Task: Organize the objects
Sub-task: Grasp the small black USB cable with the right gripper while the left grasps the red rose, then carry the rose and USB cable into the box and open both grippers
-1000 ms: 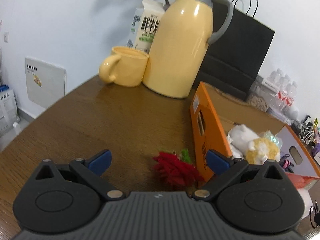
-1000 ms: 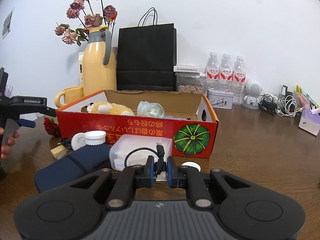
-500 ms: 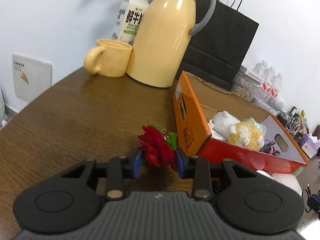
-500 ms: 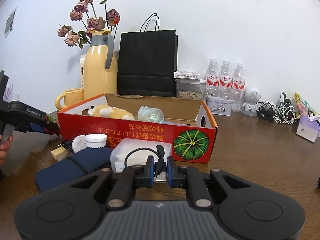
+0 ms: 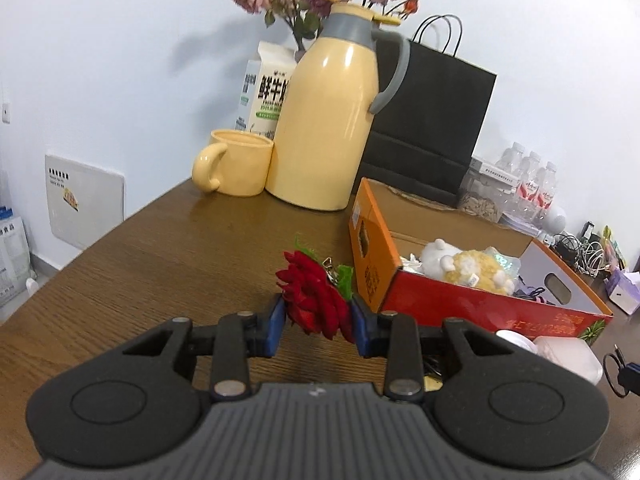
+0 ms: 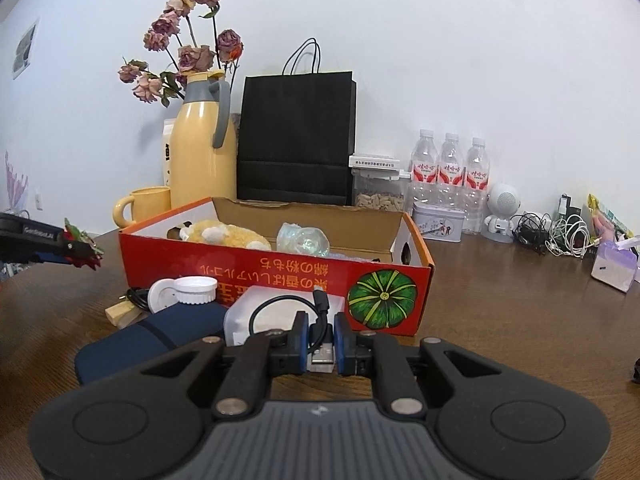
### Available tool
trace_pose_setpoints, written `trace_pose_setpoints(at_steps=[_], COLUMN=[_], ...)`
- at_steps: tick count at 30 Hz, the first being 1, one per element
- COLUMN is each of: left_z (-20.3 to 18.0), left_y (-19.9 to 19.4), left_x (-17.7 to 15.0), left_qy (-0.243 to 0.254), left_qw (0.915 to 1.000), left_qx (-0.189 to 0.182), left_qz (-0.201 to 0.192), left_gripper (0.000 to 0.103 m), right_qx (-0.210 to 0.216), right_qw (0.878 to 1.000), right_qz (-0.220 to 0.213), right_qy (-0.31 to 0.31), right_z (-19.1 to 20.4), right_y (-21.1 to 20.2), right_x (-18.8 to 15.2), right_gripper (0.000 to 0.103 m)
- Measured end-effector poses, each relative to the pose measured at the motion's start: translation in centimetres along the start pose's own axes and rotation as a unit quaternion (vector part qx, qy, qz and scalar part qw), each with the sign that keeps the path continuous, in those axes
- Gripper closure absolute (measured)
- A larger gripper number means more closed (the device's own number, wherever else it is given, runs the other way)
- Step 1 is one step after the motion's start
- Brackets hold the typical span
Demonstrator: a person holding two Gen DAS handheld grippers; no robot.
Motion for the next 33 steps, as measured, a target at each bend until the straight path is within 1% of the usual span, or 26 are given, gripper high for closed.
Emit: trace_pose_setpoints(at_steps=[4, 8, 11, 15, 17, 20, 24, 27, 30, 33], left_z=[-1.0, -3.0, -5.2, -9.1, -11.1, -13.2, -14.7, -15.4, -15.6, -15.4], left_y=[-1.3, -2.0, -2.3, -2.2, -1.8, -0.4, 2.2, 4.2, 6.3, 7.8], left_x=[-0.1, 0.4, 0.8, 1.5, 1.7, 1.7, 1.9, 2.2, 2.1, 1.5], left_qy=[0.017, 0.027, 0.039, 0.065, 0.077, 0.081, 0.071, 0.065, 0.060, 0.059], left_qw=[0.9997, 0.9989, 0.9974, 0.9937, 0.9918, 0.9906, 0.9919, 0.9931, 0.9947, 0.9956], left_qx=[-0.006, -0.032, -0.055, -0.085, -0.096, -0.107, -0.103, -0.095, -0.083, -0.072], left_qz=[-0.015, -0.021, -0.024, -0.031, -0.034, -0.030, -0.023, -0.018, -0.013, -0.003], left_gripper=[0.068, 0.068, 0.068, 0.068, 0.068, 0.068, 0.068, 0.068, 0.068, 0.068], right_qx=[-0.001, 0.005, 0.007, -0.002, -0.008, -0.008, -0.009, -0.012, -0.011, 0.000], right_qw=[1.000, 1.000, 1.000, 0.999, 0.998, 0.997, 0.998, 0.998, 0.998, 0.998], right_qz=[-0.003, -0.010, -0.023, -0.052, -0.062, -0.072, -0.069, -0.059, -0.048, -0.032], right_qy=[-0.002, 0.001, -0.005, -0.016, -0.012, -0.005, 0.004, 0.017, 0.038, 0.046], right_z=[0.1, -0.2, -0.4, -0.6, -0.7, -0.9, -1.3, -2.1, -2.7, -2.8], right_y=[-0.1, -0.3, -0.2, 0.5, 1.2, 2.5, 5.2, 7.5, 9.7, 11.4], right_x=[0.1, 1.0, 2.6, 5.4, 6.8, 8.4, 9.6, 9.9, 9.5, 8.6], right_gripper=[0.091, 0.091, 0.091, 0.091, 0.091, 0.091, 0.091, 0.091, 0.091, 0.091])
Point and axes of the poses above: each gripper's, at about its wrist camera, not at the fingertips, and y roughly the way its jaws point, z to its left, x to its top, the point moved 6 cm from there along y, roughly the way its jaws point, and after that the axes turned 15 degrees about -y, right-handed, at the moved point
